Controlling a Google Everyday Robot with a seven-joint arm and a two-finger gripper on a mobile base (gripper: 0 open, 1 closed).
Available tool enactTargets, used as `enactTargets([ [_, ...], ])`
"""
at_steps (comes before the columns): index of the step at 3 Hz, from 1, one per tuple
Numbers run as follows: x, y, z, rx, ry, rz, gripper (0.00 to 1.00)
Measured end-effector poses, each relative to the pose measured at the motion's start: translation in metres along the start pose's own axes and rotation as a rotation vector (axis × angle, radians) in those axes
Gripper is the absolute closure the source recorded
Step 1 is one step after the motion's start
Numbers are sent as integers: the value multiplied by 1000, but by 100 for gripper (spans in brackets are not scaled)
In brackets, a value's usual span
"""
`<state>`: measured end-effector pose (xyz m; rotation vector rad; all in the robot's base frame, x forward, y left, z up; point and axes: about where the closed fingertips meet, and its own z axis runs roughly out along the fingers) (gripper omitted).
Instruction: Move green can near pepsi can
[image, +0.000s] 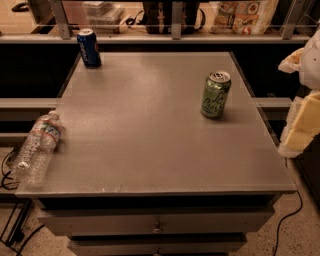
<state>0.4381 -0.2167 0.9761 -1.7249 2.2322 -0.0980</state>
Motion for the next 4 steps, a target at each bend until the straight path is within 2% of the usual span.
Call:
enactTargets([
  [2, -2, -3, -1, 13, -17, 7, 0],
  [4, -19, -39, 31, -21, -164, 23, 0],
])
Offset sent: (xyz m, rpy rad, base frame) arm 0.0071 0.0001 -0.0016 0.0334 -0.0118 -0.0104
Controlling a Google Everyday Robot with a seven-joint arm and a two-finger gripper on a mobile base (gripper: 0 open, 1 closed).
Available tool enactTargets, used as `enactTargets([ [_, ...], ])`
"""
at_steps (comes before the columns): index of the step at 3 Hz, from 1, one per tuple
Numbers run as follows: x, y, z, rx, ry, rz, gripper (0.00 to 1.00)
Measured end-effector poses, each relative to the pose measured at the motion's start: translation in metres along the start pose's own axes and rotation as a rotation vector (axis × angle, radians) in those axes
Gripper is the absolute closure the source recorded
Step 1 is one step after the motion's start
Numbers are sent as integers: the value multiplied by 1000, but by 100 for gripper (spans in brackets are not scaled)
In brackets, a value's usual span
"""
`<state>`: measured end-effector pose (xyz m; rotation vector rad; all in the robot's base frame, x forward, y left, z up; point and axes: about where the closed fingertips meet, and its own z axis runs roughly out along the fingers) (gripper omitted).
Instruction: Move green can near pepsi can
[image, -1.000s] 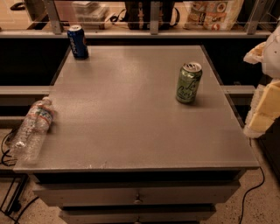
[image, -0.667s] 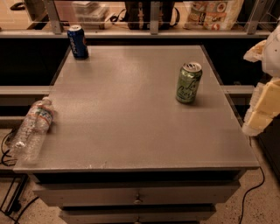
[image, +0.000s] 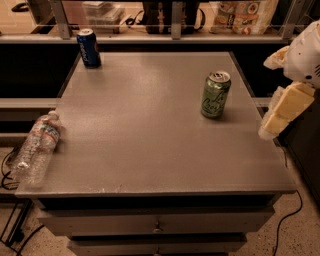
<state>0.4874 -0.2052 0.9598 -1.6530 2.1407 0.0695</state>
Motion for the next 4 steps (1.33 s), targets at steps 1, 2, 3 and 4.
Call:
enactTargets([
  [1, 0, 0, 0, 0, 0, 0, 0],
  [2, 0, -6, 11, 29, -6, 57, 0],
  [3, -7, -29, 29, 94, -59, 151, 0],
  [4, -13, -63, 48, 154, -177, 249, 0],
])
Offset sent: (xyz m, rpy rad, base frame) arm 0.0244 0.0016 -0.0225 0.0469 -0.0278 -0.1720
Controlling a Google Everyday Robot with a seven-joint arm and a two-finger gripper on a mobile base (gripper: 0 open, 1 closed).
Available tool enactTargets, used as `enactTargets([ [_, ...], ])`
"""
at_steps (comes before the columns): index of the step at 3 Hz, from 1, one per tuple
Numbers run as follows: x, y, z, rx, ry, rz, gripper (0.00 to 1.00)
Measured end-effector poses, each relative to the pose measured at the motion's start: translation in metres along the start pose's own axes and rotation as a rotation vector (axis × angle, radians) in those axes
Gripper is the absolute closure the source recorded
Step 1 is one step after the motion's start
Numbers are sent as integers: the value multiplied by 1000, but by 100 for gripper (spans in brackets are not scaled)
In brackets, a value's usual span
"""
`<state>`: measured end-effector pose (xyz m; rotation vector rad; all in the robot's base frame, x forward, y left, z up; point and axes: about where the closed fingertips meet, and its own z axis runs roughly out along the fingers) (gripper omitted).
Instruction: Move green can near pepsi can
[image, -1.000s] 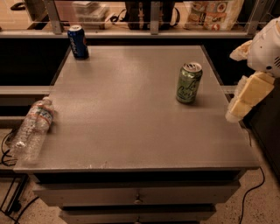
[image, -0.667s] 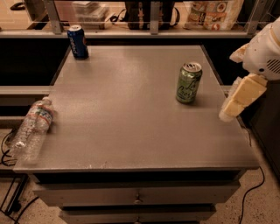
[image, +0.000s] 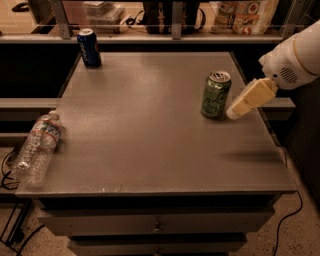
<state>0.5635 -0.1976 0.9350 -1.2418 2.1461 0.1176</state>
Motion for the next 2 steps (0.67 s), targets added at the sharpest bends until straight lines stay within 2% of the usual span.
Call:
enactTargets([
  [1, -10, -22, 31, -10, -109, 66, 0],
  [2, -23, -28, 67, -68, -171, 103, 0],
])
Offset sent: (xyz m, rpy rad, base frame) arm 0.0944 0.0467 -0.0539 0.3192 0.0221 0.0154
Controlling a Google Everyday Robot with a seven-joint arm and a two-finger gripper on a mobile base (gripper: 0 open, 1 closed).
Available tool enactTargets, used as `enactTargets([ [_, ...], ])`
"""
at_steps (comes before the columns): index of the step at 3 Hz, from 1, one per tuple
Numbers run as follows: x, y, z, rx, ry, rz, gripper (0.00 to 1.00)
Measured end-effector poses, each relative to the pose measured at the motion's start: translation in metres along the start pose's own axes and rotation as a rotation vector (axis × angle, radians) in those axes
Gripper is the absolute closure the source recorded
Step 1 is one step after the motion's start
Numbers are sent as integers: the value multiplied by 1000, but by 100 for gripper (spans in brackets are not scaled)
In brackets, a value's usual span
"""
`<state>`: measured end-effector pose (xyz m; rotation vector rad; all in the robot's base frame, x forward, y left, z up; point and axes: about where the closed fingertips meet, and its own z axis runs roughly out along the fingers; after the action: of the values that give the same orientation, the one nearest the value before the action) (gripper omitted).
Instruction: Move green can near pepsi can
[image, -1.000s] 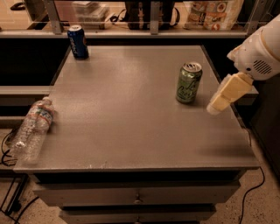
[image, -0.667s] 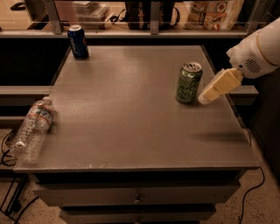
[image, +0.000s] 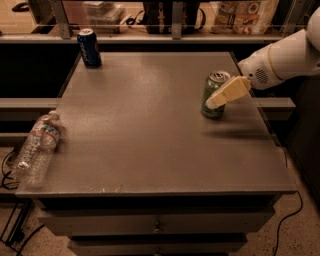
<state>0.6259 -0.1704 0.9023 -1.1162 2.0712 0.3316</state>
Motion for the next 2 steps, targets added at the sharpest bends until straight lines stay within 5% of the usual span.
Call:
enactTargets([
  [2, -13, 8, 36, -79, -28, 2, 41],
])
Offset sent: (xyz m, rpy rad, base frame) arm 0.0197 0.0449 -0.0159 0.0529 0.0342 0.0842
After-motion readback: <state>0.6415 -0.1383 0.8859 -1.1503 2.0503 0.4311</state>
